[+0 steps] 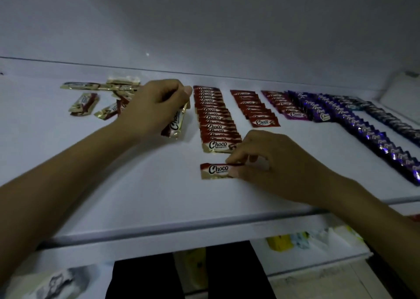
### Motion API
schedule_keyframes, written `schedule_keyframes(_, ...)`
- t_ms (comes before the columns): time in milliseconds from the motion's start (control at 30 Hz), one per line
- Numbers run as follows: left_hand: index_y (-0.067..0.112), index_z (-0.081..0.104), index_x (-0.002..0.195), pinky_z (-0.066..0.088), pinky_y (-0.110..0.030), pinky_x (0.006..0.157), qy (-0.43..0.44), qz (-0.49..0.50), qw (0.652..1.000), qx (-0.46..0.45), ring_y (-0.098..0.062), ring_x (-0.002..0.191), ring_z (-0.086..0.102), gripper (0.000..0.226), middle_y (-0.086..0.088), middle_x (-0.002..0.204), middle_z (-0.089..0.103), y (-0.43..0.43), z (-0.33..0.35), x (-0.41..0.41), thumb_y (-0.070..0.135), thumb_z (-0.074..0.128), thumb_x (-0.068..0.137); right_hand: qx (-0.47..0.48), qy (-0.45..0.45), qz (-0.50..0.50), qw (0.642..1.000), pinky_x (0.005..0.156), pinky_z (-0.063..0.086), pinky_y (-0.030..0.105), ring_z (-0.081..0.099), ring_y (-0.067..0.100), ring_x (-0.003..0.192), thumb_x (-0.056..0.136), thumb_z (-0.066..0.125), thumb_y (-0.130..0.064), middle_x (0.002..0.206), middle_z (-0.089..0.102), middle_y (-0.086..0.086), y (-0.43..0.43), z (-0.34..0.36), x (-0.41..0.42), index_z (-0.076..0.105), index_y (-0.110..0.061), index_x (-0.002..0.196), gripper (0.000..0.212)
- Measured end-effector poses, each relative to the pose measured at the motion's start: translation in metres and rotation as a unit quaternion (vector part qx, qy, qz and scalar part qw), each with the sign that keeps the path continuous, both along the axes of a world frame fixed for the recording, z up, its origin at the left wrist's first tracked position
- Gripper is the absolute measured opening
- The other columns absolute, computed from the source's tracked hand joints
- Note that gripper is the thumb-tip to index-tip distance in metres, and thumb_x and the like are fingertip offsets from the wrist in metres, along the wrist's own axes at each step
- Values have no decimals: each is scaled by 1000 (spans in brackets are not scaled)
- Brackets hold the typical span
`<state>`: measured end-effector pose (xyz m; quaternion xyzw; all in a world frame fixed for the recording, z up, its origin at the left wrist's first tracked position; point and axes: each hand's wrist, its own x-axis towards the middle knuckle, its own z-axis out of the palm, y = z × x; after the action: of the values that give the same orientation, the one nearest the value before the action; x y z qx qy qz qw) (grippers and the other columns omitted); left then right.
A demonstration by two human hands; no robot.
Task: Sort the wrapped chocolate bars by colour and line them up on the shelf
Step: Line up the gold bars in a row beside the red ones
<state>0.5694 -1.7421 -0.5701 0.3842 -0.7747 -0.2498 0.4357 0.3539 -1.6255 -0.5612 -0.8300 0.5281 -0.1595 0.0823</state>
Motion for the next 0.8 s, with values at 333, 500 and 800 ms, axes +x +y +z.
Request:
schedule_keyframes(333,16,62,73,34,-15,46,7,3,1000,4,-3,47,46,34,-7,57,52,-3,-1,3,33,47,99,-107,23,-53,993,86,23,27,44,-1,93,82,68,-41,95,51,-17,-21,-4,-2,67,-27,92,17)
schedule_keyframes(500,17,62,72,32,-16,49,-8,-3,1000,2,-14,52,46,35,-17,64,55,-2,-2,3,33,47,99,-113,31,-56,992,86,24,28,45,0,92,78,59,-50,94,50,-18,-24,-3,0,69,-26,92,29)
schedule_keyframes(800,2,62,82,32,-9,44,83,-52,994,42,0,42,44,35,13,50,50,1,-1,-5,30,49,97,-83,-60,-67,993,87,44,28,55,2,88,87,60,-44,92,59,-15,-32,4,7,67,-23,97,24)
